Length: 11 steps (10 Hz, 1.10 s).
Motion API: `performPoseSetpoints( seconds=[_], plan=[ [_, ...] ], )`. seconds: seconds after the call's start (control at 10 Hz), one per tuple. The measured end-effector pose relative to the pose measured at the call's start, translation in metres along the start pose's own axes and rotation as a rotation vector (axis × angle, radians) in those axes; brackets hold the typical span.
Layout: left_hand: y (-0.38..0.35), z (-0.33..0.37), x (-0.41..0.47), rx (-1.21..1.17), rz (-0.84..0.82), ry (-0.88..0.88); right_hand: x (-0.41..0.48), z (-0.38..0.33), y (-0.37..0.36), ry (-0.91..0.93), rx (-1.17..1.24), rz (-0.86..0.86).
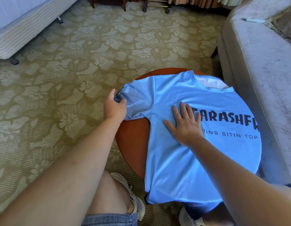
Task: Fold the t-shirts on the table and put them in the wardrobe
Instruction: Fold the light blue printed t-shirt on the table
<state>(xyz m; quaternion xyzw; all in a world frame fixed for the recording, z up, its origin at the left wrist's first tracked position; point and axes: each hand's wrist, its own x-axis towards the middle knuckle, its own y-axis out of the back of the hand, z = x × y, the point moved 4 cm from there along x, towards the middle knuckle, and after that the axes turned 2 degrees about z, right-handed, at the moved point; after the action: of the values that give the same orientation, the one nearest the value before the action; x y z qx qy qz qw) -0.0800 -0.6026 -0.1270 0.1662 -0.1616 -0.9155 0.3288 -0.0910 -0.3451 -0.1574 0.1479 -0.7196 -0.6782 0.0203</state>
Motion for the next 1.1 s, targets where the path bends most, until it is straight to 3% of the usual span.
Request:
performPoseSetpoints(
  seconds=[0.2,0.5,0.8,1.1],
  plan=[
    [-0.01,0.007,0.006,-0.057,-0.247,0.081,0.0,0.0,0.0,0.001,-0.003,-0.006],
    [-0.007,0.005,0.006,0.248,-0.149,-0.055,0.0,-0.002,0.001,0.005,-0.006,-0.015],
    [0.026,0.002,0.029,0.262,-0.128,-0.04,0.01,-0.033,0.001,0.012,-0.01,-0.007],
    [0.046,0.045,0.024,0.469,-0.14,-0.264,0.024,-0.091,-0.001,0.081,0.021,-0.057]
  ],
)
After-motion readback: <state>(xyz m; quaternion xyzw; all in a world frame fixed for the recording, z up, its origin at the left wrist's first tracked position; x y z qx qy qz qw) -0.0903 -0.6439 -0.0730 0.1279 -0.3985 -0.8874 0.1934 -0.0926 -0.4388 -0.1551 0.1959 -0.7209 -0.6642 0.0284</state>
